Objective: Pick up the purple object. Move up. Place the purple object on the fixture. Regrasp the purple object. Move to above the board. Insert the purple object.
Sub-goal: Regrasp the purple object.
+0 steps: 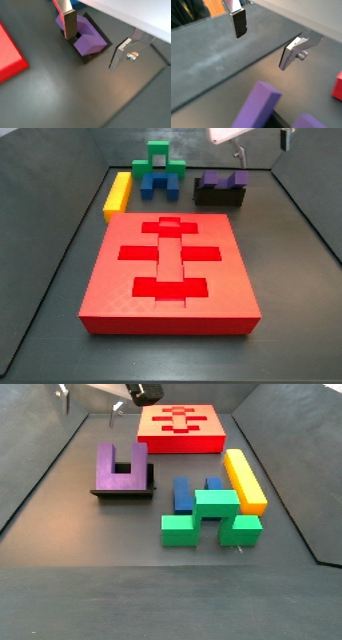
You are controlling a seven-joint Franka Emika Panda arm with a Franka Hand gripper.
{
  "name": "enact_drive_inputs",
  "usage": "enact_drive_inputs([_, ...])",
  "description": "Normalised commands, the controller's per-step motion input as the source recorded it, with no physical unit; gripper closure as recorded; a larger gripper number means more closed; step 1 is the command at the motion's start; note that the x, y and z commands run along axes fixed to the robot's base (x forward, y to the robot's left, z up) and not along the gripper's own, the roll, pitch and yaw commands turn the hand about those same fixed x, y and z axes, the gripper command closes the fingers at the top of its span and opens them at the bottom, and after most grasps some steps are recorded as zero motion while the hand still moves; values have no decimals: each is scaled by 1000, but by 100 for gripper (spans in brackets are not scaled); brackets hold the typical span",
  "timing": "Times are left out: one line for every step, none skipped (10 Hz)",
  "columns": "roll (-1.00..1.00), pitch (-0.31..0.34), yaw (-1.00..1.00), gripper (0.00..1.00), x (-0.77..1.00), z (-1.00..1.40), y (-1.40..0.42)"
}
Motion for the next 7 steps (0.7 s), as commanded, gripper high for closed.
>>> enact_drive_inputs([1000, 57, 0, 0, 523, 46, -240])
enact_drive_inputs([1000, 523, 0, 0, 354, 114, -200])
enact_drive_inputs([1000, 729, 0, 0, 360, 114, -154])
enact_drive_inputs([1000, 763, 0, 0, 360, 117, -154])
enact_drive_inputs([1000, 754, 0, 0, 371, 111, -151])
enact_drive_inputs([1000, 734, 0, 0, 383, 114, -131])
enact_drive_inputs([1000, 720, 0, 0, 386, 114, -126])
